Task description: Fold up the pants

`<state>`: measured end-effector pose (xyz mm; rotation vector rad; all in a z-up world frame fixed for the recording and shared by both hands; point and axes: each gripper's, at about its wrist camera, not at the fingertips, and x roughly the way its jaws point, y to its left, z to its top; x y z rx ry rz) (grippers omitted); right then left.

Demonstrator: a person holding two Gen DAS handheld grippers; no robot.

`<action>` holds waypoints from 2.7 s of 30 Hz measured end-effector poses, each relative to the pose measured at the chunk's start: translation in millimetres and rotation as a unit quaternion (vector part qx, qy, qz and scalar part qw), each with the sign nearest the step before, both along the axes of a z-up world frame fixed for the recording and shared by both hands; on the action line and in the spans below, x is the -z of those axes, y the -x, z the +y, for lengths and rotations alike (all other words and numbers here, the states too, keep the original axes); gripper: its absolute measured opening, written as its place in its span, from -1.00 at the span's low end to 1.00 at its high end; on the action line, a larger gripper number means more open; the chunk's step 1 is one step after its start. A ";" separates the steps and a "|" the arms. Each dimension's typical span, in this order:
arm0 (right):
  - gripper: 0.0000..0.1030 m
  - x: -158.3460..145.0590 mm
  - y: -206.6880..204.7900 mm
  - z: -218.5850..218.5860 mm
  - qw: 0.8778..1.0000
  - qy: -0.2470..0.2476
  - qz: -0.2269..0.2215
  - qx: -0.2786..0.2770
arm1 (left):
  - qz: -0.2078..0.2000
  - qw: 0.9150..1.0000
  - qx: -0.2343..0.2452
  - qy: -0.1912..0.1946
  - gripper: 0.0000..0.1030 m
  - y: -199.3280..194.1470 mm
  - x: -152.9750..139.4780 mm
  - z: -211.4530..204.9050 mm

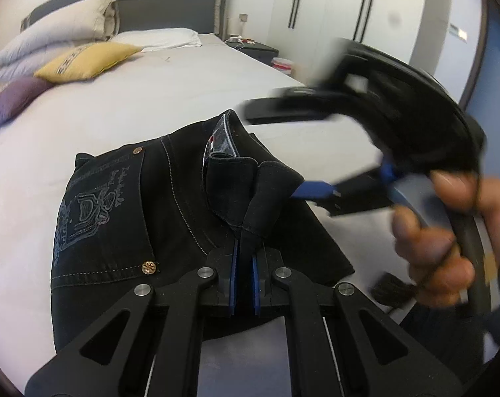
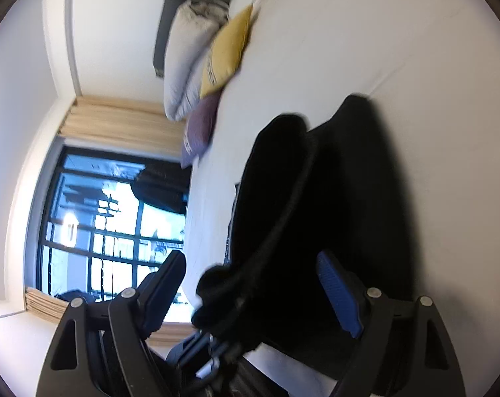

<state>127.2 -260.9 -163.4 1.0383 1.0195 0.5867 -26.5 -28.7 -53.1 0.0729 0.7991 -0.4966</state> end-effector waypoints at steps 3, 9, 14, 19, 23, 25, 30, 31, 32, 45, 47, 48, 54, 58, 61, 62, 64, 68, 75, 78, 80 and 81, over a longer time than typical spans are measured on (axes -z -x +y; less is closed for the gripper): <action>0.22 7.3 -22.4 5.9 0.999 0.021 0.018 -0.018 | -0.020 0.999 0.011 -0.030 -0.90 7.2 0.1 -9.9; -0.52 -15.1 -31.3 2.8 0.993 0.100 -0.032 -0.047 | -0.065 0.995 0.039 -0.070 -0.90 27.9 -0.6 -46.7; -0.54 0.2 -22.6 -23.1 0.995 0.093 -0.022 -0.025 | -0.054 0.993 0.061 -0.089 -0.88 32.7 14.5 -81.0; -0.46 44.1 -25.3 -31.3 0.995 0.097 0.024 -0.022 | -0.007 0.992 0.063 -0.106 -0.78 24.3 49.0 -96.7; 0.11 24.9 -18.4 -44.4 0.994 0.106 0.006 0.014 | 0.001 0.994 0.076 -0.075 -0.44 31.5 29.9 -94.7; 0.35 12.0 -12.6 -57.1 0.990 0.136 0.002 0.048 | -0.006 0.996 0.079 -0.045 -0.05 42.5 10.8 -85.4; 0.35 -30.1 6.1 -65.6 0.994 0.062 -0.061 0.062 | -0.053 0.998 0.026 0.027 0.28 35.1 -39.7 -31.7; 0.35 -34.3 7.5 -59.4 0.995 0.042 -0.073 0.049 | -0.043 0.998 0.001 0.051 0.28 19.8 -41.6 -16.6; 0.35 -37.7 10.0 -47.6 0.996 0.015 -0.088 0.028 | -0.031 0.998 -0.016 0.061 0.28 6.4 -39.7 -5.5; -0.59 31.9 48.3 -42.7 0.996 0.086 -0.002 0.028 | 0.042 0.997 -0.041 0.051 0.27 -23.7 26.4 41.8; 0.09 7.6 41.6 -40.8 0.994 0.100 -0.032 0.029 | 0.013 0.997 -0.043 0.067 0.27 -26.7 1.0 46.8; 0.12 -7.5 36.3 -38.1 0.993 0.094 -0.058 0.029 | 0.001 0.997 -0.044 0.070 0.27 -31.6 -8.1 47.6; 0.23 -37.2 -40.0 18.2 0.992 0.056 -0.110 -0.034 | 0.022 0.997 -0.057 0.054 0.28 -92.8 -3.8 42.0; 0.01 15.8 -76.4 15.8 0.992 0.115 -0.038 -0.017 | 0.056 0.997 -0.054 0.024 0.27 -100.7 46.6 40.8; -0.96 40.9 -66.2 -8.7 0.995 0.094 -0.026 0.020 | 0.040 0.998 -0.047 0.015 0.27 -94.1 47.5 38.3; -0.95 41.9 -57.0 -17.9 0.995 0.087 -0.029 0.033 | 0.042 0.998 -0.049 0.009 0.27 -92.8 43.5 37.6; -0.61 34.4 -34.0 -35.2 0.992 0.106 -0.033 0.058 | 0.029 0.998 -0.060 -0.009 0.28 -87.1 27.6 35.7; 0.61 22.3 7.5 -60.5 0.987 0.109 -0.038 0.115 | 0.001 0.994 -0.103 -0.032 0.42 -84.7 -0.7 44.7; 0.61 29.9 11.5 -49.9 0.991 0.098 -0.011 0.085 | 0.009 0.986 -0.150 -0.069 0.69 -89.1 -20.6 56.4; 0.61 29.2 8.7 -49.1 0.993 0.089 -0.002 0.073 | 0.035 0.984 -0.156 -0.077 0.69 -86.4 -20.9 63.9; 0.61 30.5 13.3 -49.4 0.993 0.098 0.001 0.067 | 0.049 0.983 -0.158 -0.077 0.69 -88.6 -16.6 66.8; 0.61 29.9 14.8 -48.4 0.993 0.102 0.002 0.064 | 0.053 0.983 -0.158 -0.075 0.69 -90.8 -12.3 67.6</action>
